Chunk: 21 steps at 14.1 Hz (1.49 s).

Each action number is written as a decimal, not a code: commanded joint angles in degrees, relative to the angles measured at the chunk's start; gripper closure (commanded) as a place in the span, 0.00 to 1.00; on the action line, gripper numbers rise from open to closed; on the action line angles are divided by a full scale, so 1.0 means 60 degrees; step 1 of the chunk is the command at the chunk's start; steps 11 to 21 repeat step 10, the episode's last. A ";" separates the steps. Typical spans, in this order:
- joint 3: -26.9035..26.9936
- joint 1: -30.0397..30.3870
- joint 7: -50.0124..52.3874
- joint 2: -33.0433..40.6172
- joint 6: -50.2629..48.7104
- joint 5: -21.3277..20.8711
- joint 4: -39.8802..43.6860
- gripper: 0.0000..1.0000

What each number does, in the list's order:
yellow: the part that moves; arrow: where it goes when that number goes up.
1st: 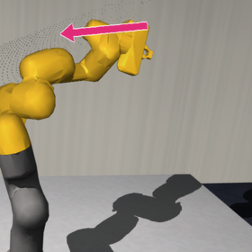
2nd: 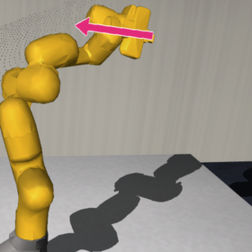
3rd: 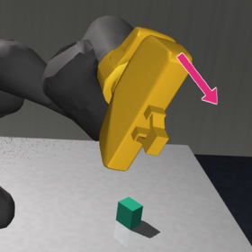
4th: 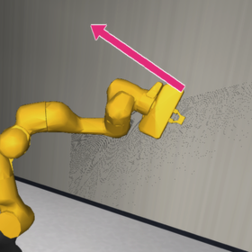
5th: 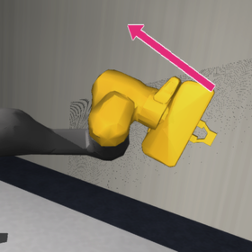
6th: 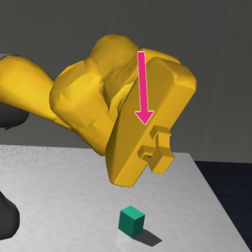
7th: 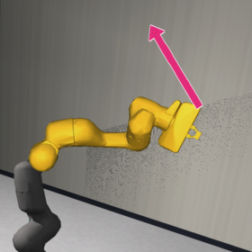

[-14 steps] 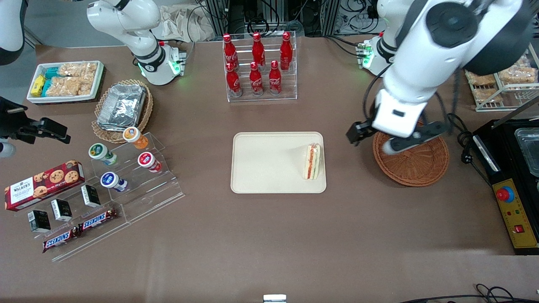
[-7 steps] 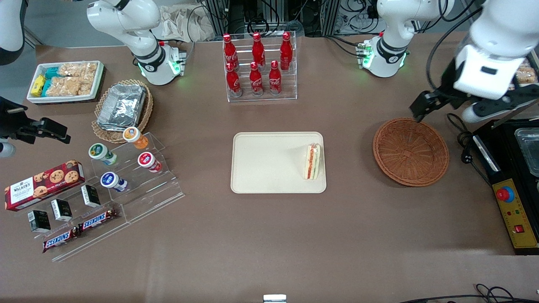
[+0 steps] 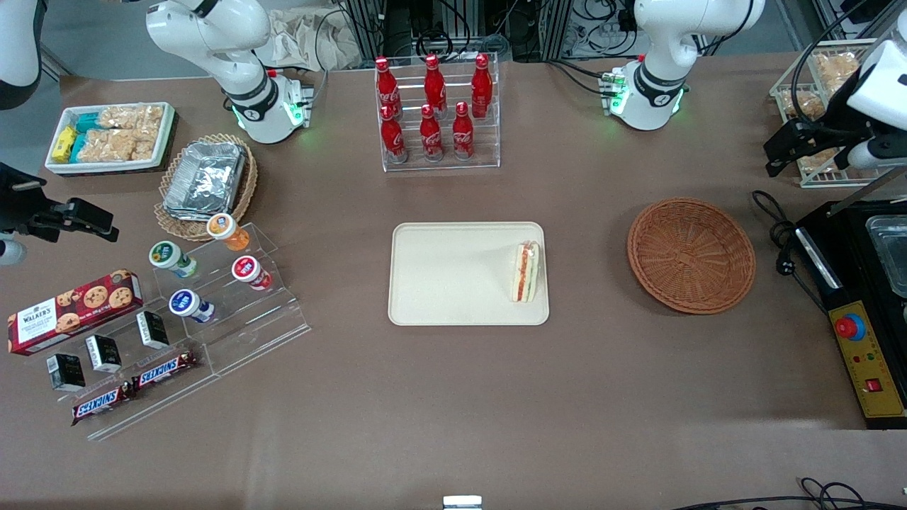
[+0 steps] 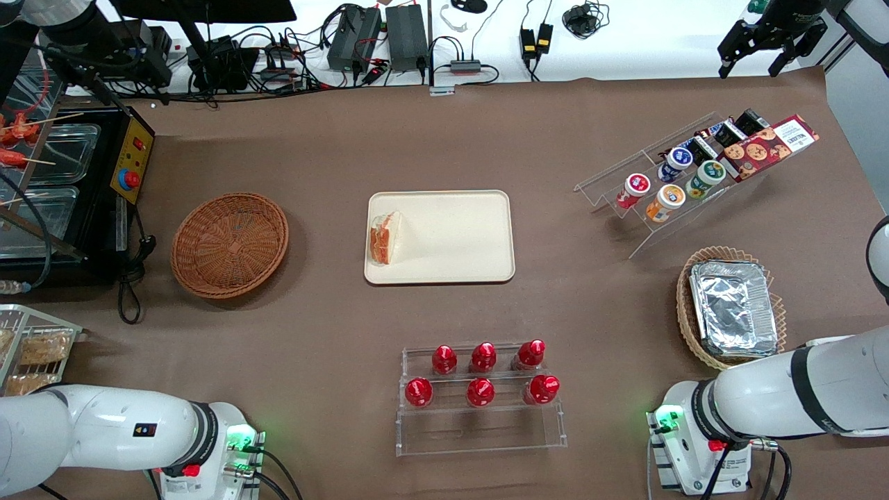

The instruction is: Place sandwich from basket to tray

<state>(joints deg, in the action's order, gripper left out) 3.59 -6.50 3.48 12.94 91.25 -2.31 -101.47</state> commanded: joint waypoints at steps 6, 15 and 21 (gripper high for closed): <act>-0.0276 -0.0161 -0.0683 -0.0237 -0.0413 0.0092 0.0462 0.00; -0.0276 -0.0161 -0.0683 -0.0222 -0.0647 0.0092 0.0462 0.00; -0.0276 -0.0161 -0.0683 -0.0222 -0.0647 0.0092 0.0462 0.00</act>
